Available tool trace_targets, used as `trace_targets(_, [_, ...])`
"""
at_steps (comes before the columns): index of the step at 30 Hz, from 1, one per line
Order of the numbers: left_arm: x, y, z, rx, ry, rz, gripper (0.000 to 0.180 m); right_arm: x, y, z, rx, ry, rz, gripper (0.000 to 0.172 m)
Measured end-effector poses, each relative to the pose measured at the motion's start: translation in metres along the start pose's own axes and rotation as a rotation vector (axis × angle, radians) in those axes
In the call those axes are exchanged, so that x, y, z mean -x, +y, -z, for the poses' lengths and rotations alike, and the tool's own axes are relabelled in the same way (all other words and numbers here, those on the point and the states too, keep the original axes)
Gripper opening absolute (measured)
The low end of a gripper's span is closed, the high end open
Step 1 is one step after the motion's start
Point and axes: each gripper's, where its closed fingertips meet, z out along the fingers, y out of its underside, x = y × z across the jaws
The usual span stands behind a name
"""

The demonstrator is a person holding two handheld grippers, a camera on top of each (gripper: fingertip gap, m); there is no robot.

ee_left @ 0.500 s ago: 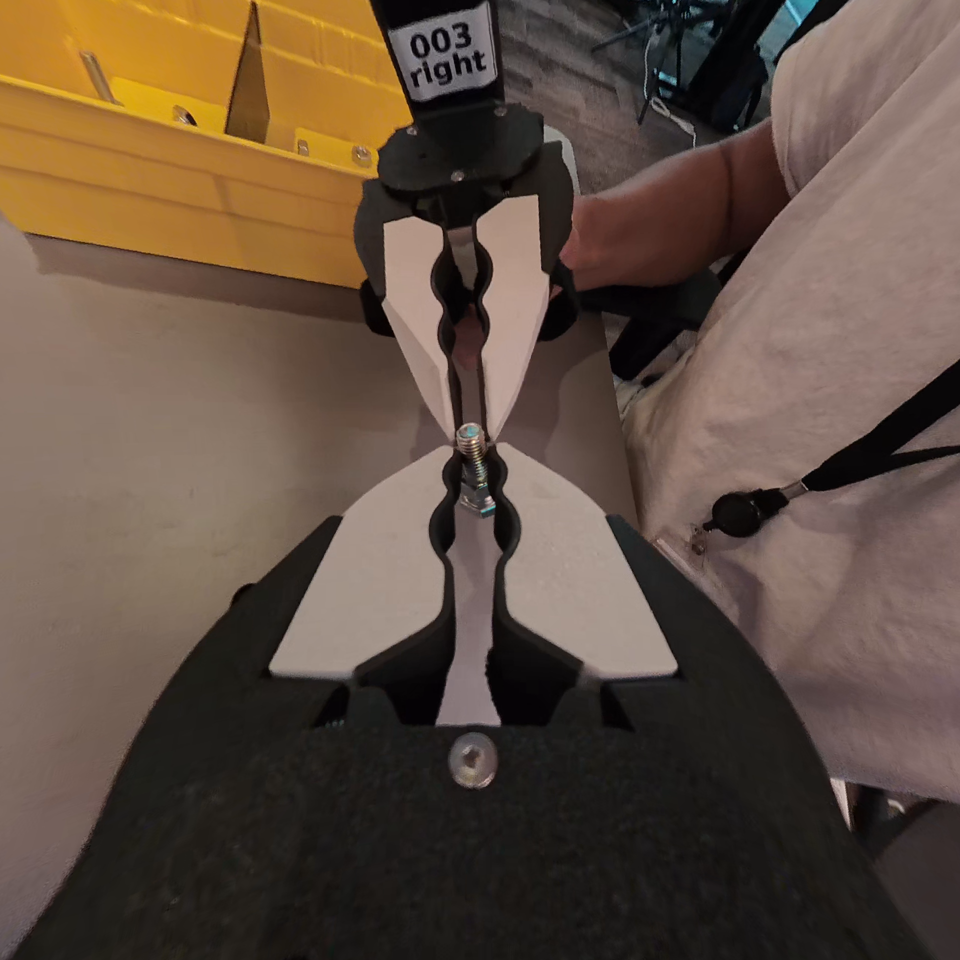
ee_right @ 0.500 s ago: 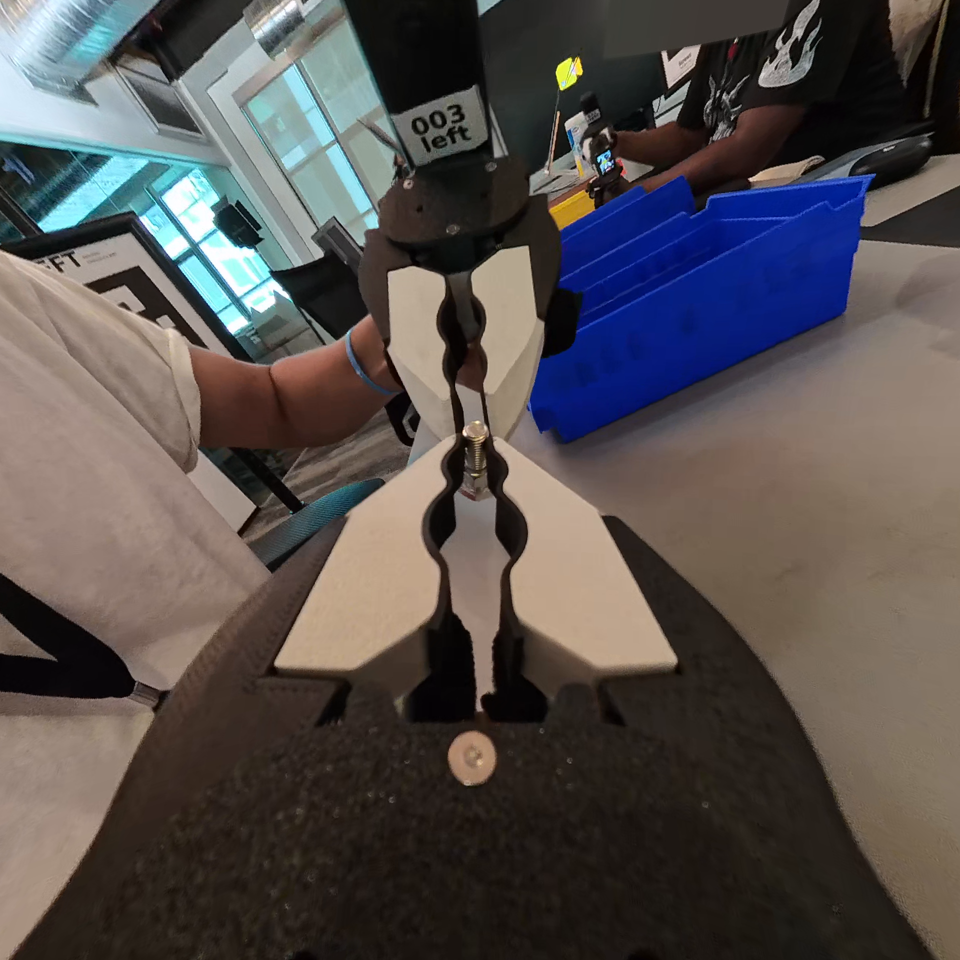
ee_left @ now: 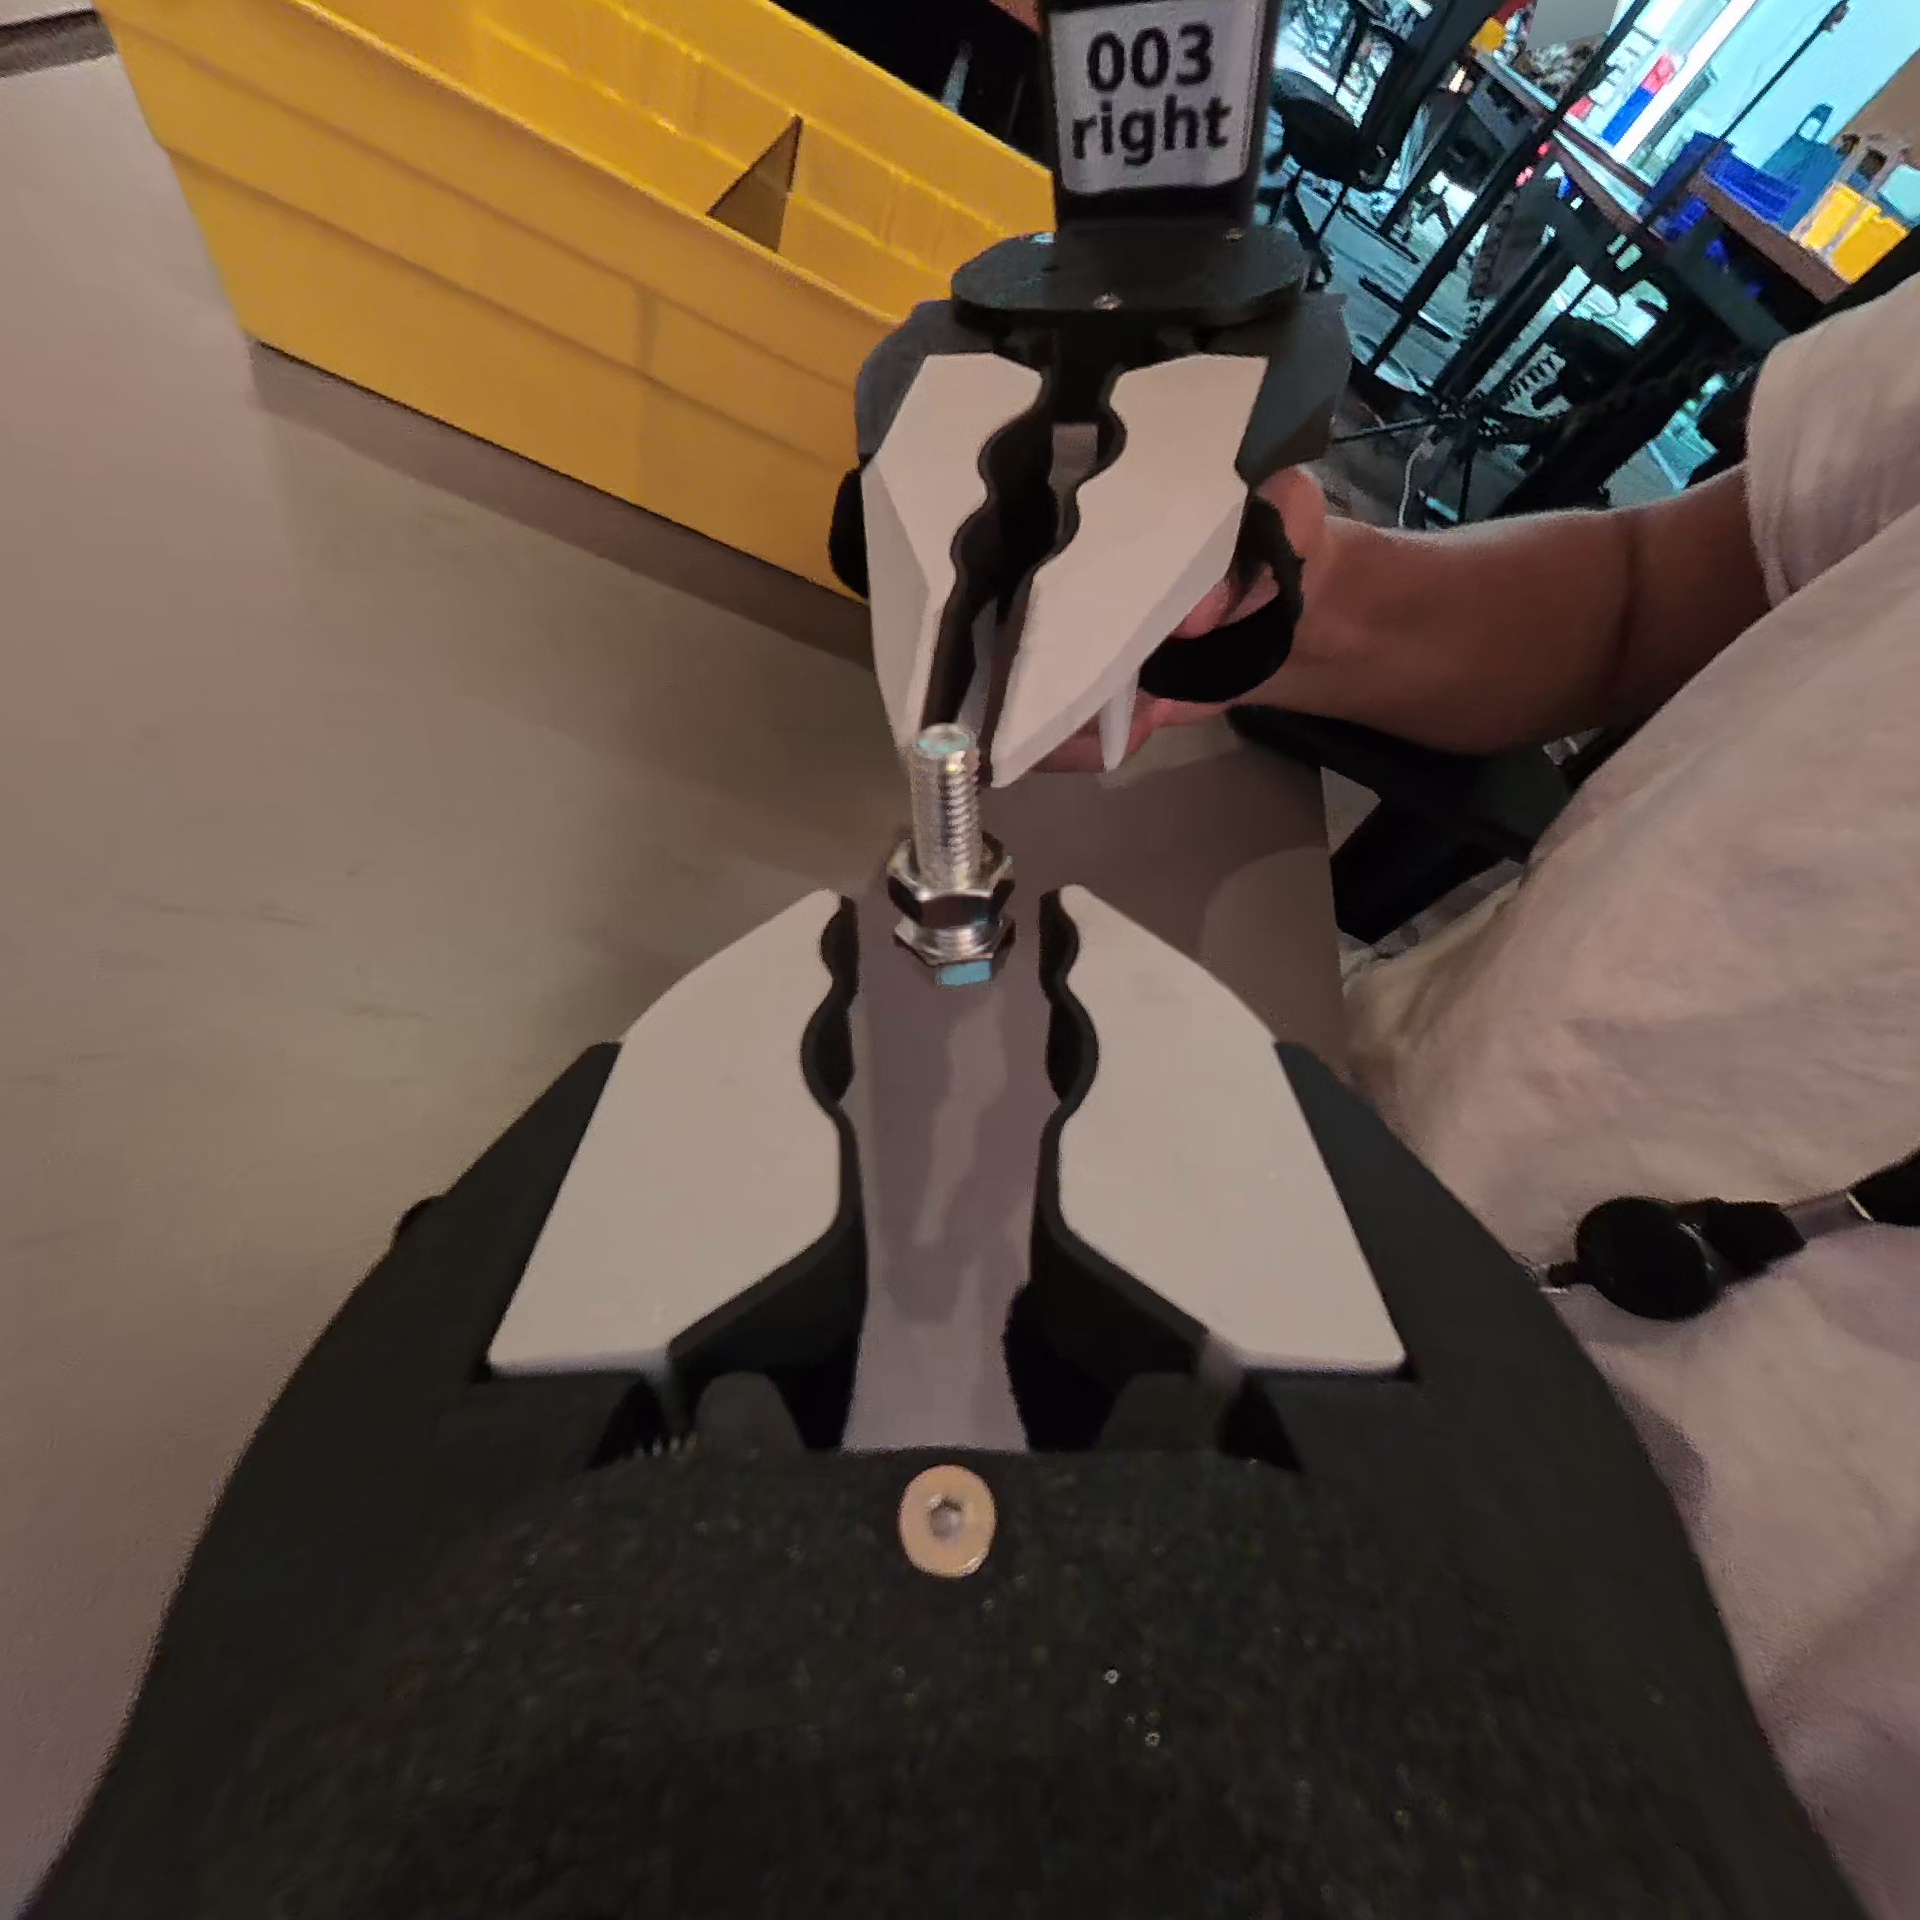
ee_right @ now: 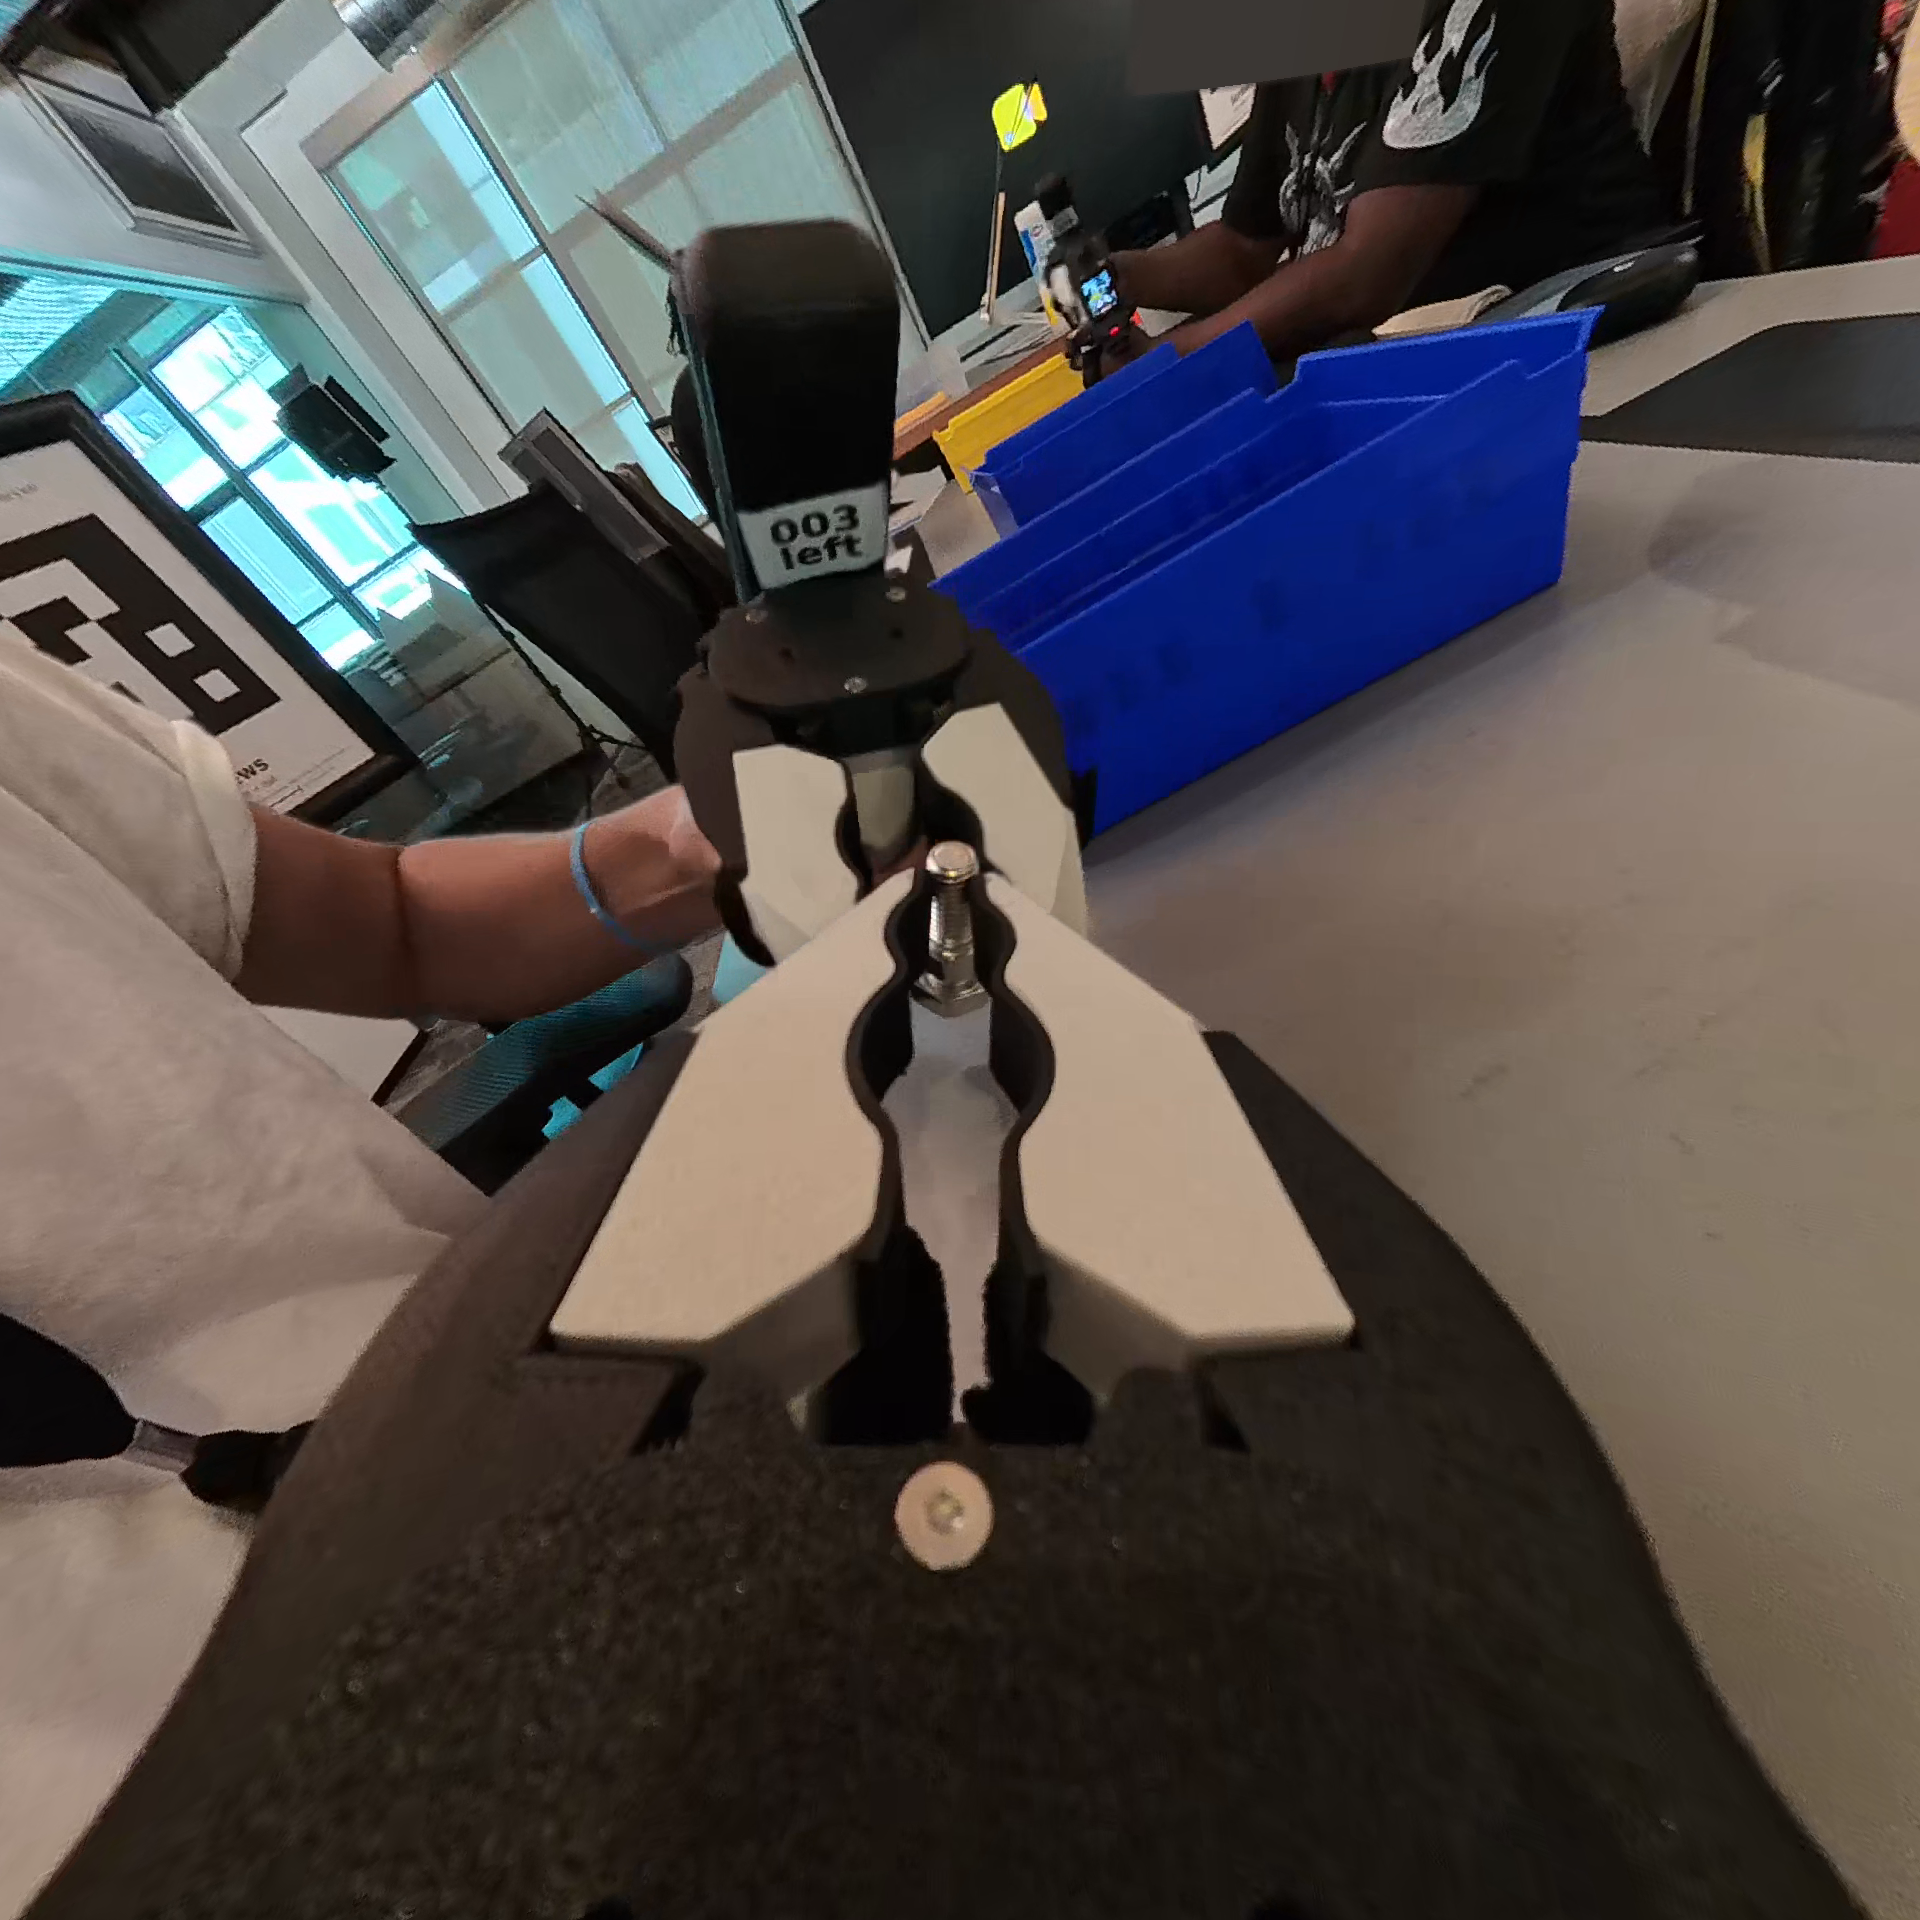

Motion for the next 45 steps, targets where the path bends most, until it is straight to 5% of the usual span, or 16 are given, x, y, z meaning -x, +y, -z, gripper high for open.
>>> trace_targets(2, [0.002,0.001,-0.001,-0.03,-0.024,0.004,0.021,-0.002,0.001,-0.001,0.001,0.015,0.002,0.006])
trace_targets(8, [0.011,0.003,-0.002,-0.061,-0.18,-0.07,0.02,-0.005,0.003,-0.001,-0.002,0.028,-0.015,0.008])
trace_targets(11, [-0.002,0.004,-0.005,-0.08,-0.113,-0.088,0.02,0.004,0.005,-0.004,-0.011,-0.019,0.02,0.022])
trace_targets(15, [-0.007,0.003,-0.005,-0.108,-0.082,-0.073,0.02,0.008,0.01,-0.005,0.033,0.013,0.127,0.009])
trace_targets(23, [0.011,-0.004,0.007,-0.178,-0.311,-0.162,0.022,-0.003,0.006,-0.007,-0.003,0.193,0.147,0.009])
trace_targets(36, [0.012,-0.002,0.016,-0.209,-0.495,-0.405,0.018,-0.004,0.009,-0.011,-0.041,0.229,-0.092,0.009])
trace_targets(40, [0.007,-0.004,0.02,-0.251,-0.402,-0.32,0.018,0.003,0.003,-0.013,-0.086,0.176,-0.087,0.01])
trace_targets(45, [0.005,-0.014,0.033,-0.411,-0.257,-0.121,0.018,0.009,0.002,-0.012,-0.12,0.082,0.031,0.044])
